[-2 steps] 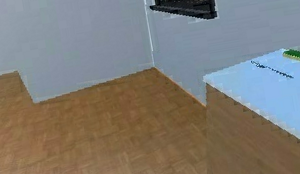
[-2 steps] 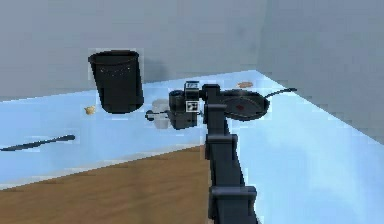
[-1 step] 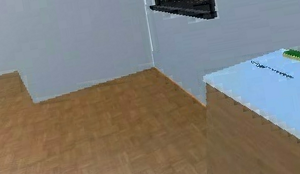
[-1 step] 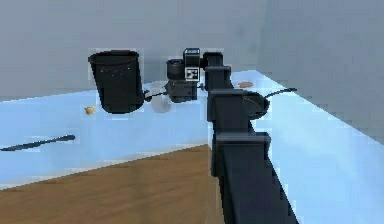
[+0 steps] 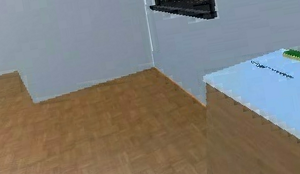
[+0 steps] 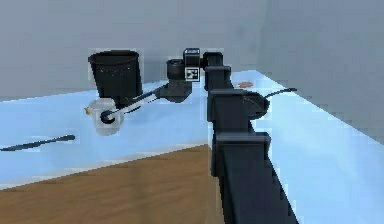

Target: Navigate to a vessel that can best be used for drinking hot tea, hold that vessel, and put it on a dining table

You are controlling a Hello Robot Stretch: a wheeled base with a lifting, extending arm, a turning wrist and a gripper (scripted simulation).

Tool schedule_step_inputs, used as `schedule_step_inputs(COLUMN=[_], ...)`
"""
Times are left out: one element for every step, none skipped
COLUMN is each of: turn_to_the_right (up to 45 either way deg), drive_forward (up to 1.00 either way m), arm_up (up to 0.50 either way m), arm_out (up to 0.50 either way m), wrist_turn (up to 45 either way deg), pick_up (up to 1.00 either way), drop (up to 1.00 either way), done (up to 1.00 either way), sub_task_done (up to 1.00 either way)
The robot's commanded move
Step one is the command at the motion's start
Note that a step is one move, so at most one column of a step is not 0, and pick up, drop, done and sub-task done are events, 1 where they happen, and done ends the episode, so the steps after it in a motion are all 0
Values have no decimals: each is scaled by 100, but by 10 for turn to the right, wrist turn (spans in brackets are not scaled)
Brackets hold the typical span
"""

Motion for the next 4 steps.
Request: schedule_step_inputs(turn_to_the_right=[0, 0, 0, -90], drive_forward=[0, 0, 0, 0], arm_up=[0, 0, 0, 0], arm_out=[0, 0, -34, 0], wrist_turn=[-450, -180, 0, 0], pick_up=[0, 0, 0, 0], drop=[0, 0, 0, 0], done=[0, 0, 0, 0], sub_task_done=[0, 0, 0, 0])
